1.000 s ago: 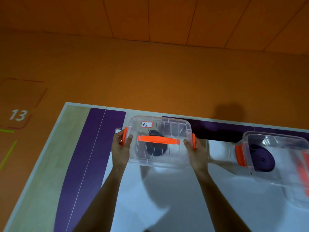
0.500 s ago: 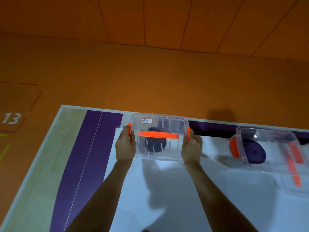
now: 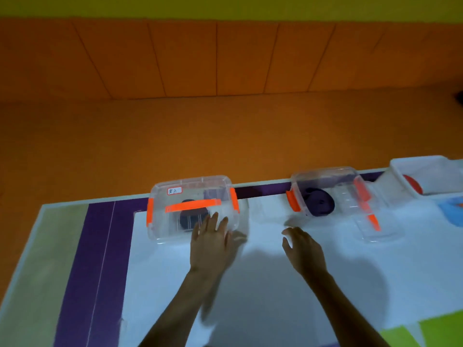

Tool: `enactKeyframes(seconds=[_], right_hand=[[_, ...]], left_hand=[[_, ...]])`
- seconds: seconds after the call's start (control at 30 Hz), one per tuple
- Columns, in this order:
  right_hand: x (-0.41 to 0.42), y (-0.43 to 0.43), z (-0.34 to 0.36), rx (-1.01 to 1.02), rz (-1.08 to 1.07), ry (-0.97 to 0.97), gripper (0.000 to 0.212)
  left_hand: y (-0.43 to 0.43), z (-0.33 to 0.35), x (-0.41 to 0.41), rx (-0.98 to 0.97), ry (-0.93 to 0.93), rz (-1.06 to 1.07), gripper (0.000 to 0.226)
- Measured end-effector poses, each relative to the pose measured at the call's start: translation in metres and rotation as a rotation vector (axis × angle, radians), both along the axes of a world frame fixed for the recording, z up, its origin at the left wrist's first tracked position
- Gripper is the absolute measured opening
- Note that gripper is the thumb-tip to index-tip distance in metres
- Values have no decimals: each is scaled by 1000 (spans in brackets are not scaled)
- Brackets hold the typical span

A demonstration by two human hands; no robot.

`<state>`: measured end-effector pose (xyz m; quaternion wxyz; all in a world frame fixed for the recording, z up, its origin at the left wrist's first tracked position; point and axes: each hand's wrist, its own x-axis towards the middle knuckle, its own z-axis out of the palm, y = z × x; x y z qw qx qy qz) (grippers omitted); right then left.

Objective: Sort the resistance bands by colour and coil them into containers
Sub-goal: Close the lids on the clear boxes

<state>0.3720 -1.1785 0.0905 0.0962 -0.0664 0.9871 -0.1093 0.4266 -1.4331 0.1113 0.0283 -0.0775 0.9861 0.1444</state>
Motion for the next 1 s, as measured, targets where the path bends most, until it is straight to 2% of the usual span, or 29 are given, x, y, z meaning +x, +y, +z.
enactKeyframes(seconds=[0.13,0.3,0.53,0.77,0.87,1.0], right_hand=[[3,67,-8,22,-64,-45,27],[-16,156,-25,-19,-119,-91,27],[-91,281,-57,-89,-187,-104,36],[-165,333,-78,-48,-280,-181,63],[-184,343,-90,-104,-284,-220,61],[-199,349,-106,-106,-283,-224,48]], left_hand=[[62,-16,-11,-22,-53,-86,51],[133,-27,-32,-36,-103,-103,53],[239,-26,-71,-22,-125,-62,60],[277,-37,-81,-26,-176,-109,59],[283,-43,-80,-44,-187,-100,62],[287,-48,-80,-44,-162,-76,64]])
